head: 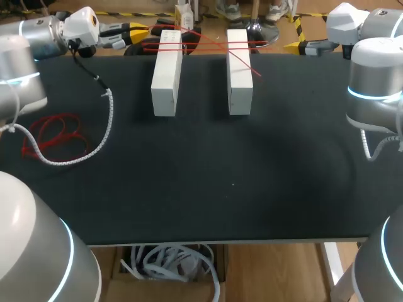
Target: Grab the tape and strap the tape.
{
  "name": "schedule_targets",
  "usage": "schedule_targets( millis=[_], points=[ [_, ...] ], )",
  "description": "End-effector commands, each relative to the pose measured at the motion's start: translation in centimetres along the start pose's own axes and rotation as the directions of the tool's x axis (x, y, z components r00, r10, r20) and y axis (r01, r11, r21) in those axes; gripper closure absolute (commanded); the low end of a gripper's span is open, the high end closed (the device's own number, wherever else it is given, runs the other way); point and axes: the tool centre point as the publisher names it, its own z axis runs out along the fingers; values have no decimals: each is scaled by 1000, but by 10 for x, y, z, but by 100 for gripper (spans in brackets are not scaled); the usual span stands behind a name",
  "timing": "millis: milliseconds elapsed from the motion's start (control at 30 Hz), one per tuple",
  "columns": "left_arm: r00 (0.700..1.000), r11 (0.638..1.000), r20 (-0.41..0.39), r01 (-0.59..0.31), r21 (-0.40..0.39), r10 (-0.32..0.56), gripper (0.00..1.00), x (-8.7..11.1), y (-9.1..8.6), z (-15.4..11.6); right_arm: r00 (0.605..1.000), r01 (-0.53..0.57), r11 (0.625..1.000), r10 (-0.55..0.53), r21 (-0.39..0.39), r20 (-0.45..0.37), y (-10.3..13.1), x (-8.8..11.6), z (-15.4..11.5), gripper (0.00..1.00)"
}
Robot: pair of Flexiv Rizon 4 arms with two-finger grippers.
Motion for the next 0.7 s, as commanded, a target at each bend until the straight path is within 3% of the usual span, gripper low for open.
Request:
schedule_targets(
  millis=[33,100,267,700],
  points=[
    [998,1000,59,-2,-3,3,100,4,-2,1,1000,0,1000,0,1,-1,0,0,0,0],
    [999,999,42,-3,45,1,100,9,-4,7,1000,0,1000,0,1,-1,0,0,0,0],
    [1000,997,7,15,80,-16,100,22,-12,16,1000,0,1000,0,1,-1,0,0,0,0],
    [998,993,-26,62,98,-59,100,60,-47,23,1000,0,1000,0,1,-1,0,0,0,0]
  ],
)
